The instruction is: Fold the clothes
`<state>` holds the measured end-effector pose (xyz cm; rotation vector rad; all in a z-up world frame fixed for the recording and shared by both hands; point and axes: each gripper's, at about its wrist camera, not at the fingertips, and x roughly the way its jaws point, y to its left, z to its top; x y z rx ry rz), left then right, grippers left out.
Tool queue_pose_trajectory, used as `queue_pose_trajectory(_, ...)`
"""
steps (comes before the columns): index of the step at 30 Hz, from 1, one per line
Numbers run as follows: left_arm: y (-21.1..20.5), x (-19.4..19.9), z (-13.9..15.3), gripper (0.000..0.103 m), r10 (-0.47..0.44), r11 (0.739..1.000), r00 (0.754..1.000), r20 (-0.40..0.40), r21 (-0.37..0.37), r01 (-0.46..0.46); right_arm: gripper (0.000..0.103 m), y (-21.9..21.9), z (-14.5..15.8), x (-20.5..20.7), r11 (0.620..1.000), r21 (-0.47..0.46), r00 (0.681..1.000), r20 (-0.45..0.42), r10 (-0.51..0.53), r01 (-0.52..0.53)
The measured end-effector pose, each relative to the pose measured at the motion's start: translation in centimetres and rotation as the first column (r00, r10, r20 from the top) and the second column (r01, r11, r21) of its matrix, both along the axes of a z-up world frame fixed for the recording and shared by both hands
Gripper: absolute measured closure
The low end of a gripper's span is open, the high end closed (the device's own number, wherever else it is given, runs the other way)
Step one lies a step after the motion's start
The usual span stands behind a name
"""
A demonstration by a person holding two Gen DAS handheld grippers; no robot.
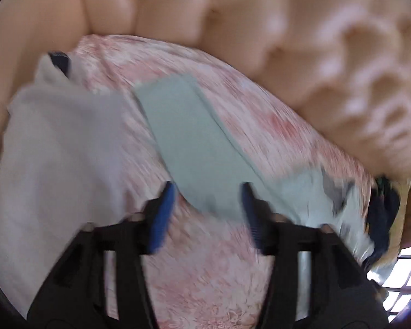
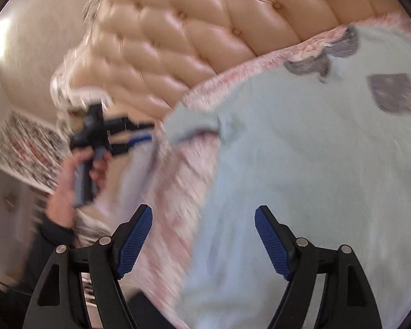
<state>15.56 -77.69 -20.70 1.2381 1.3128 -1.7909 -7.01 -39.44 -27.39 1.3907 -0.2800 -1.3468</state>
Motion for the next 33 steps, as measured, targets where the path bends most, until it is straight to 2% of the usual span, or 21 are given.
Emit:
queue_pose_trajectory(1,-1.9,-0.3,-0.1,0.038,0.021,0.999,1.0,0.007,0.025,-0.021,0.025,-1.6,-0.3,-1.4,1.0,-0.024,0.998,0.063,0.003,-0.002)
queue_pose_trajectory(2,-3.2,-0.7,-0.3,0.038,0.025,0.999,0.999,0.027,0.025,-0.026,0.025,-2.9,-0.5,-2.5,0.999,-0.035,0.996,0.085,0.01,-0.007)
queue_pose_trajectory(5,-5.9,-2.2,-0.8,0.038,0.009,1.0,0.996,0.091,0.027,-0.012,0.024,-6.1,-0.8,-5.2,0.999,-0.04,0.996,0.083,0.03,-0.027)
queue_pose_trajectory(8,-7.0,-4.6,-1.8,0.039,-0.036,0.999,0.984,0.173,0.01,0.034,0.023,-8.5,-2.1,-6.7,0.999,-0.048,0.987,0.158,0.033,-0.025)
queue_pose_trajectory(11,-7.4,-6.6,-2.7,0.046,-0.055,0.998,0.968,0.244,-0.008,0.058,0.022,-9.5,-2.8,-7.7,0.999,-0.036,0.988,0.152,0.009,-0.003)
queue_pose_trajectory(16,-7.7,-9.6,-5.5,0.073,-0.056,0.998,0.946,0.321,-0.006,0.062,0.022,-9.3,-3.5,-8.1,1.0,-0.023,0.989,0.149,0.014,-0.011)
queue_pose_trajectory(18,-7.8,-10.0,-6.1,0.074,-0.037,0.999,0.939,0.342,-0.021,0.047,0.022,-9.0,-3.7,-7.9,0.999,-0.023,0.99,0.136,0.028,-0.025)
queue_pose_trajectory(20,-8.0,-10.1,-6.3,0.074,-0.014,0.999,0.947,0.321,-0.023,0.023,0.022,-8.8,-3.7,-7.8,0.999,-0.03,0.991,0.128,0.046,-0.042)
queue_pose_trajectory(23,-8.4,-10.1,-6.8,0.074,0.018,0.999,0.944,0.329,-0.034,-0.008,0.022,-8.5,-3.6,-7.6,0.997,-0.036,0.992,0.109,0.069,-0.065)
queue_pose_trajectory(27,-8.4,-10.2,-7.6,0.074,0.039,0.998,0.932,0.361,-0.053,-0.021,0.022,-8.4,-3.5,-7.4,0.995,-0.045,0.992,0.086,0.089,-0.085)
queue_pose_trajectory(28,-8.3,-10.4,-7.6,0.075,0.044,0.997,0.922,0.386,-0.078,-0.015,0.022,-8.4,-3.5,-7.4,0.995,-0.048,0.992,0.085,0.092,-0.088)
queue_pose_trajectory(29,-8.2,-10.5,-7.7,0.076,0.044,0.995,0.911,0.409,-0.099,-0.004,0.022,-8.5,-3.5,-7.4,0.994,-0.049,0.992,0.083,0.096,-0.093)
queue_pose_trajectory(31,-7.9,-10.6,-7.7,0.088,0.041,0.991,0.892,0.451,-0.129,0.019,0.022,-8.6,-3.6,-7.2,0.994,-0.05,0.991,0.081,0.105,-0.101)
queue_pose_trajectory(33,-7.8,-10.2,-6.6,0.089,0.058,0.986,0.888,0.457,-0.167,0.022,0.022,-8.6,-3.7,-7.1,0.993,-0.05,0.99,0.084,0.11,-0.106)
